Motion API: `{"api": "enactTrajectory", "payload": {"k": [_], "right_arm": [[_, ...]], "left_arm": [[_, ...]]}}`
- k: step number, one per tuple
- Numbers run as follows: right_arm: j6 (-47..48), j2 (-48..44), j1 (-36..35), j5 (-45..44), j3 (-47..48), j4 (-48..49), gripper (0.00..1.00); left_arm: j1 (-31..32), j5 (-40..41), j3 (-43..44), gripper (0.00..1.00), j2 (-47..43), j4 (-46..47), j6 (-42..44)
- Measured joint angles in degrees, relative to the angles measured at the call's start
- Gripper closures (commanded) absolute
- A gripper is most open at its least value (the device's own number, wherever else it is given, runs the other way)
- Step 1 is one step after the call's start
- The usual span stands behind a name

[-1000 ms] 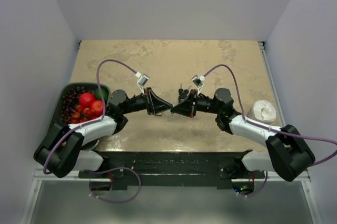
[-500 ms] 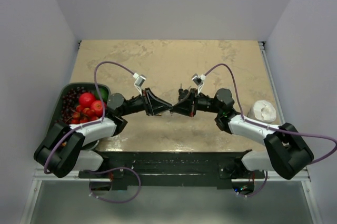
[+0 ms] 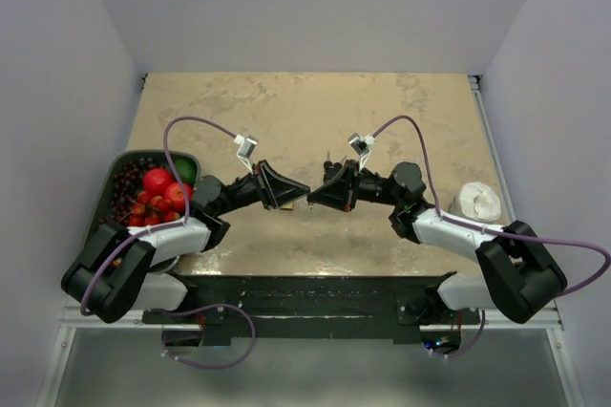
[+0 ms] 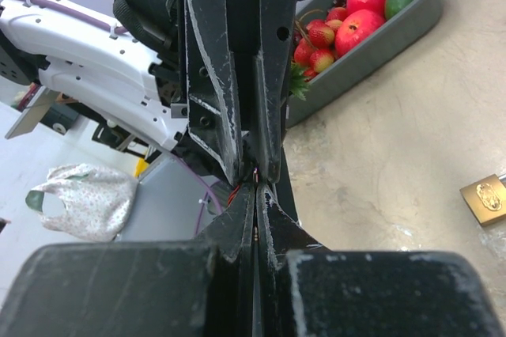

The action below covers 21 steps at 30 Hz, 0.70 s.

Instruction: Unlock with the key

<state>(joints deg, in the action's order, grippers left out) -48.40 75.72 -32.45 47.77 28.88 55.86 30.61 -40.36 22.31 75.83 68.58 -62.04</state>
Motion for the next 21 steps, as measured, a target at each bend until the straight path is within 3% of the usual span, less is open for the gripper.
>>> {"api": "enactTrajectory", "payload": {"k": [16,21], "right_arm": [[-0.6,0.0,0.0,0.0,-0.3,0.8,1.0],[-1.1,0.0,0.0,0.0,-0.3,1.5,1.0]], "left_arm": [[0.0,1.4,-0.3,0.71,0.0,0.6,-0.4],[0.0,1.4,-0.4,0.74,0.0,0.1,-0.4]]}}
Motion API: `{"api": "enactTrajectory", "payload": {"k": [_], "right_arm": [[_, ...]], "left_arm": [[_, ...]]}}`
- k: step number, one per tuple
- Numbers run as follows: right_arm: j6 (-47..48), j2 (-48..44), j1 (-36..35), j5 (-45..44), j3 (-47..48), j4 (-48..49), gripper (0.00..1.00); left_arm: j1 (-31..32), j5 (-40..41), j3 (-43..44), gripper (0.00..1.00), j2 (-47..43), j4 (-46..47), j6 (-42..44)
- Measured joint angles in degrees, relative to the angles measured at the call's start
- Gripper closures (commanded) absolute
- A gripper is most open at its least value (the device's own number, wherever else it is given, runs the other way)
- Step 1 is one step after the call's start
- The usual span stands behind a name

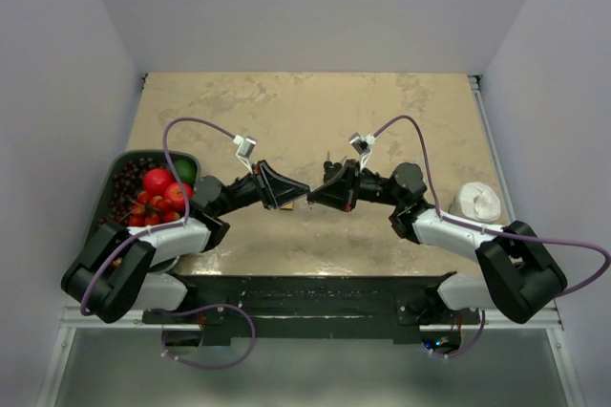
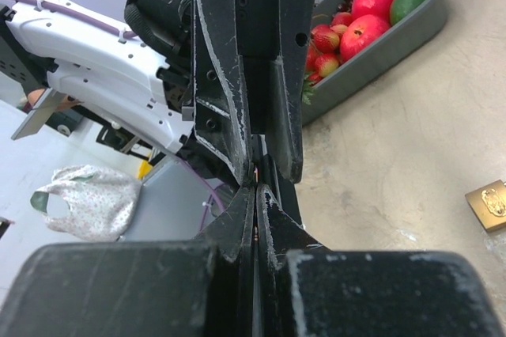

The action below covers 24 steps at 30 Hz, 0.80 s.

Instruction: Unlock with the key

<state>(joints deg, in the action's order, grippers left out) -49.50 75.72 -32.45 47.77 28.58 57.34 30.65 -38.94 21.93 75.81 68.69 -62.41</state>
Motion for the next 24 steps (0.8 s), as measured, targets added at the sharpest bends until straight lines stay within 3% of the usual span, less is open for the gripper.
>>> {"api": "enactTrajectory", "payload": {"k": [11,19,24], "right_arm": [[-0.5,0.0,0.0,0.0,0.0,0.0,1.0],[-1.3,0.1,-0.1,-0.2,-0.3,0.6,1.0],[-1.7,2.2,0.0,-0.9,-0.3,1.3,0.82]], "left_arm": [[0.1,-0.4,0.0,1.0,-0.1,0.5,0.0],[0.1,-1.6,-0.2,1.0,-0.1,1.5,0.0],[0.1,0.8,-0.5,1.0,-0.1,-0.9,0.2]]}}
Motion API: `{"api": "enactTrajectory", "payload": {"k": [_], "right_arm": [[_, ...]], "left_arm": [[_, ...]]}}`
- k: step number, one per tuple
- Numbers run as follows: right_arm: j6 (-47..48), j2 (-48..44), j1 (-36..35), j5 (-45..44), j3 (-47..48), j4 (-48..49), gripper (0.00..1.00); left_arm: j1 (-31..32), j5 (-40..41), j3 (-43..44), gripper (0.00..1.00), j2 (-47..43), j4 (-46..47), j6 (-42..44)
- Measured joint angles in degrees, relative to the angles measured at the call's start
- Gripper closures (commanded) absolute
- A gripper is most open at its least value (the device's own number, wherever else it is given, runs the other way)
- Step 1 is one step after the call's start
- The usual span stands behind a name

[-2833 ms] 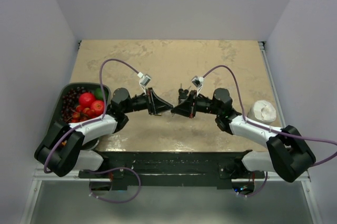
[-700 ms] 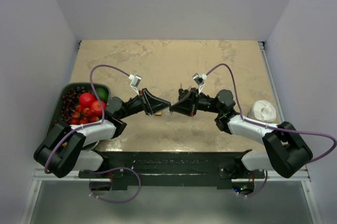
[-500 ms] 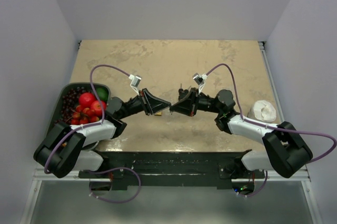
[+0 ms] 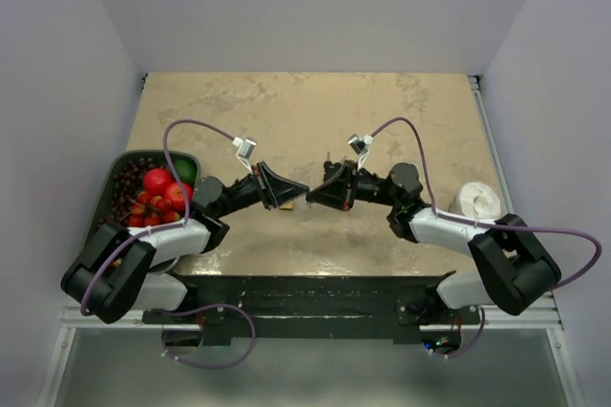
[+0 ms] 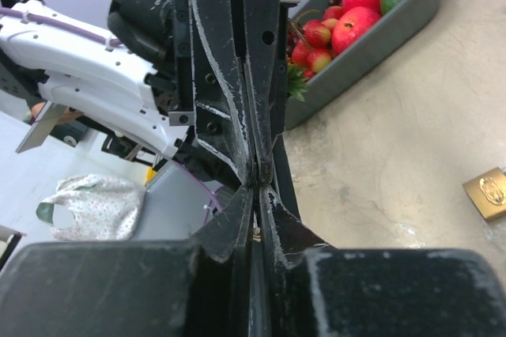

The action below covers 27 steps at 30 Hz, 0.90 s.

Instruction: Unlock with the key

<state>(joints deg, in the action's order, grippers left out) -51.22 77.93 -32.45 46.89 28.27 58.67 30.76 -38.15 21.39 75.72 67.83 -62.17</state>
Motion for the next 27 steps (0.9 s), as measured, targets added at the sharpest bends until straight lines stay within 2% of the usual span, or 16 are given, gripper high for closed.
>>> {"api": "enactTrajectory", "payload": {"k": [8,13,22,24,27], "right_arm": [[0.0,2.3,0.0,-1.6,-0.9,0.1,0.65],[0.0,2.4,0.0,-2.3,-1.4,0.5,0.64],[0.0,2.4,0.0,-2.4,-1.6,1.7,0.89],[0.0,2.4,0.0,-2.4,-1.6,2.0,0.98],[-0.2,2.4,0.1,-2.6,-2.0,2.2,1.0]], "left_arm": [[0.0,4.8,0.1,1.0,-1.5,-5.4,1.7],[0.0,5.5,0.6,1.0,-1.6,-7.4,2.5],[0.0,5.4,0.7,1.0,-1.6,-7.6,3.2],[0.0,5.2,0.7,1.0,-1.6,-7.6,3.2],[0.0,4.7,0.8,1.0,-1.6,-7.5,3.3]]}}
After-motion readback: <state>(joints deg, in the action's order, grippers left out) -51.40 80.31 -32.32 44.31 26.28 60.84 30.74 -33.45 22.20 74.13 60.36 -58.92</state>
